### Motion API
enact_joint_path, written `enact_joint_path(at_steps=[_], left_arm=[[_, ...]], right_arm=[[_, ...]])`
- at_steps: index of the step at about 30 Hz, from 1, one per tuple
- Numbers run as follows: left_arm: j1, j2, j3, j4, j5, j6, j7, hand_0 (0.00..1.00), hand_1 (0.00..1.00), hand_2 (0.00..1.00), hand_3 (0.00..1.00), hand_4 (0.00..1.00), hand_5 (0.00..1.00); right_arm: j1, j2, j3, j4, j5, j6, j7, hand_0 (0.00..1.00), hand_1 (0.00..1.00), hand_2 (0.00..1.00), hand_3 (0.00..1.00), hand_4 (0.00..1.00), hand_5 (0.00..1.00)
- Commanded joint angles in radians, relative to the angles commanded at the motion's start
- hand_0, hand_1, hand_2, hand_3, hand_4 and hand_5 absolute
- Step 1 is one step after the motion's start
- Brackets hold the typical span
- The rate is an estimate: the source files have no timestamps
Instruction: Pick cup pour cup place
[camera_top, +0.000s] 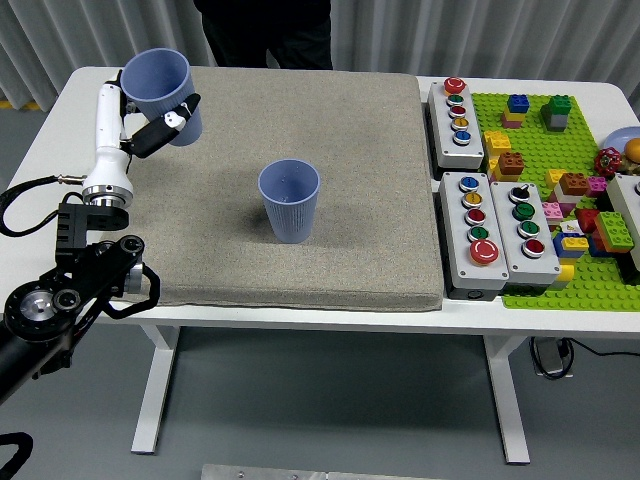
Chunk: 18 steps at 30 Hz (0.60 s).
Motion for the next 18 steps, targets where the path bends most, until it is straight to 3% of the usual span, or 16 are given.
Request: enact_joint_path(at_steps=[1,7,15,18], left_arm=[[0.009,-0.016,0.002,0.003,0.034,0.0,0.006,0.452,0.499,0.549,0.548,0.729,0.114],[0.038,-0.054,0.005,0.005,0.122,0.0,0.008,0.457,0.502,0.553,0.549,0.73,0.118],[0.076,-0.093,0.013,0.073,0.035,0.0,-0.1,0.476,0.51,0.563,0.551,0.729,0.124],[0.083,-0.098,0.017,0.093,0.007,0.0,-0.116,0.476,0.51,0.563,0.551,0.729,0.124]], right_arm=[[0.002,0.0,0.0,0.0,0.001,0.0,0.0,0.668,0.608,0.551,0.529,0.002,0.08],[0.005,0.0,0.0,-0.001,0.002,0.0,0.002,0.668,0.608,0.551,0.529,0.002,0.08],[0.005,0.0,0.004,-0.002,-0.002,0.0,0.004,0.668,0.608,0.551,0.529,0.002,0.08],[0.006,0.001,0.005,-0.002,-0.004,0.0,0.003,0.668,0.608,0.551,0.529,0.002,0.08]])
